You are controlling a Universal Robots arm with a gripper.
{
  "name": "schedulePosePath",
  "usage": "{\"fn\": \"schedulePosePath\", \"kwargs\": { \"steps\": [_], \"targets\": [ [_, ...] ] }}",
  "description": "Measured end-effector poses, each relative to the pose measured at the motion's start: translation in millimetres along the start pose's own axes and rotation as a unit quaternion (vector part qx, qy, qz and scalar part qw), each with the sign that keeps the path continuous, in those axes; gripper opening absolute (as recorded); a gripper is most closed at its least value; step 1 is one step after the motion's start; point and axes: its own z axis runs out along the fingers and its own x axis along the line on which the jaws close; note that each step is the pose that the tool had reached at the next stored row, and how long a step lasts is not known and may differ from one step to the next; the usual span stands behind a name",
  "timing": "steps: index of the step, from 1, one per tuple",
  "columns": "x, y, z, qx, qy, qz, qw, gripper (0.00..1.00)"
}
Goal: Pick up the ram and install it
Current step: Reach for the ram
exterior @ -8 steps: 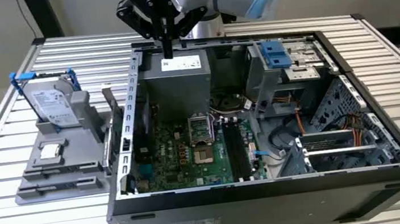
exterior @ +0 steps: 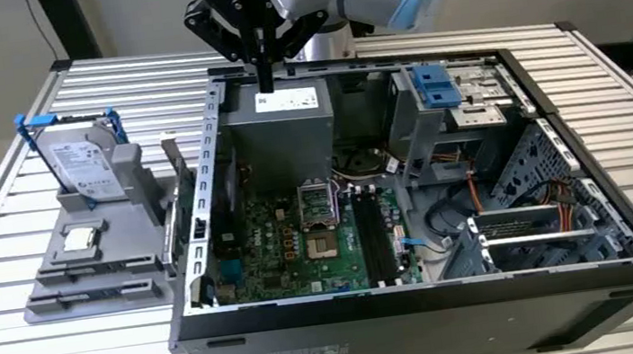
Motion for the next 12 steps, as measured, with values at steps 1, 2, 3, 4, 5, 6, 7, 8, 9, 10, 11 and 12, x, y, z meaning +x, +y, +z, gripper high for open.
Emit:
{"fn": "schedulePosePath", "kwargs": {
  "steps": [1,2,3,4,5,6,7,8,9,10,11,12],
  "targets": [
    [0.0,0.0,0.0,0.0000,0.0000,0.000,1.00000,0.00],
    [0.0,0.0,0.0,-0.0001,0.0000,0.000,1.00000,0.00],
    [0.0,0.0,0.0,-0.0001,0.0000,0.000,1.00000,0.00],
    [0.0,0.0,0.0,-0.0001,0.0000,0.000,1.00000,0.00],
    [0.0,0.0,0.0,-0.0001,0.0000,0.000,1.00000,0.00],
    [0.0,0.0,0.0,-0.0001,0.0000,0.000,1.00000,0.00],
    [0.0,0.0,0.0,-0.0001,0.0000,0.000,1.00000,0.00],
    [0.2,0.0,0.0,-0.0001,0.0000,0.000,1.00000,0.00],
    [0.6,0.0,0.0,-0.0001,0.0000,0.000,1.00000,0.00],
    [1.0,0.0,0.0,-0.0001,0.0000,0.000,1.00000,0.00],
    [1.6,-0.1,0.0,-0.0001,0.0000,0.000,1.00000,0.00],
    [2.4,-0.2,0.0,-0.0001,0.0000,0.000,1.00000,0.00]
  ]
}}
